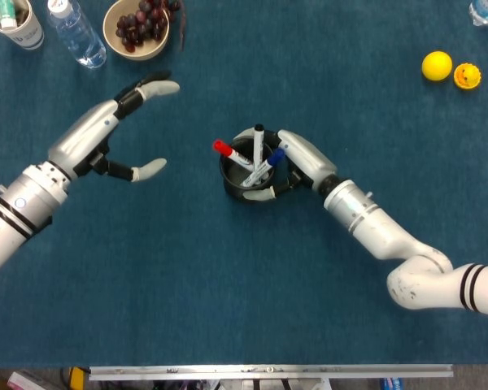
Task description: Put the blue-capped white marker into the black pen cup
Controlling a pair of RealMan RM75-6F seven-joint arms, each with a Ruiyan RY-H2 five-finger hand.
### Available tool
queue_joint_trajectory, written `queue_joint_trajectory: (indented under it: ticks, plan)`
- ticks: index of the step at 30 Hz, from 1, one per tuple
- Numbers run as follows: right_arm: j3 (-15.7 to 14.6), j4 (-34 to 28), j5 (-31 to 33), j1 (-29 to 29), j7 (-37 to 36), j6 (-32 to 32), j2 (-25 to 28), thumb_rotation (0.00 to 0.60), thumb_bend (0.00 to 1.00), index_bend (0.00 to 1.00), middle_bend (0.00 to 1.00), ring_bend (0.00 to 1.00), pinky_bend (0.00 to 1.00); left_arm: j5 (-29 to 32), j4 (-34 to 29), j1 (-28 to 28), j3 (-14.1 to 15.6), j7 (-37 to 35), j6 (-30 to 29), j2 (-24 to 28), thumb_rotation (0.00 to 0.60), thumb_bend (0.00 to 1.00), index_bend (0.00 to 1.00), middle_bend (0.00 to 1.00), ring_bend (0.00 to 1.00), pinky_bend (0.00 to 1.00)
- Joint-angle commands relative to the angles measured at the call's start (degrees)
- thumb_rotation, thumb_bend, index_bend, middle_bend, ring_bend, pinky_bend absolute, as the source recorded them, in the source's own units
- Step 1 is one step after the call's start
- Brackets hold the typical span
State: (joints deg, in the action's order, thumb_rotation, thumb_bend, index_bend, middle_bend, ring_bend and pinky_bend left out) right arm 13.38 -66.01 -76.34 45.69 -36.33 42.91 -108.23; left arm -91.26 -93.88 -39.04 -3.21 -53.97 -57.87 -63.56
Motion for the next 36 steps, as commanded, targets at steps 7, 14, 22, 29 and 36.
queue_joint_trajectory:
  ticks: [7, 14, 22, 29, 36]
  plan:
    - [-3.86, 4.21, -6.63, 0.11, -6.97, 2.01, 0.1, 0.6, 0.36, 0.33, 0.29, 0.2, 0.18, -0.8, 0.79, 0.19, 0.89, 1.0, -0.82, -0.92, 0.6, 0.3, 0.1, 0.0, 0.0, 0.0]
    - [-5.96, 5.04, -8.9, 0.15, -8.84, 3.02, 1.44, 0.6, 0.19, 0.13, 0.17, 0.11, 0.09, -0.47, 1.54, 0.16, 1.23, 0.74, -0.84, -1.79, 0.6, 0.3, 0.1, 0.0, 0.0, 0.0]
    - [-7.3, 3.2, -9.74, -0.56, -8.98, 4.48, 4.34, 0.6, 0.03, 0.0, 0.08, 0.04, 0.03, -0.45, 1.85, 0.01, 1.32, 1.18, -1.08, -2.14, 0.6, 0.3, 0.1, 0.0, 0.0, 0.0]
    - [-8.99, 0.43, -10.77, -1.11, -8.62, 5.2, 7.66, 0.6, 0.0, 0.0, 0.0, 0.0, 0.0, -0.41, 2.19, 0.02, 1.62, 1.86, -1.14, -2.51, 0.6, 0.3, 0.1, 0.0, 0.0, 0.0]
    - [-9.35, -5.26, -10.52, -3.28, -5.86, 8.66, 13.5, 0.6, 0.0, 0.0, 0.0, 0.0, 0.0, 0.22, 2.39, 0.56, 1.32, 3.82, -2.24, -1.86, 0.6, 0.3, 0.1, 0.0, 0.0, 0.0]
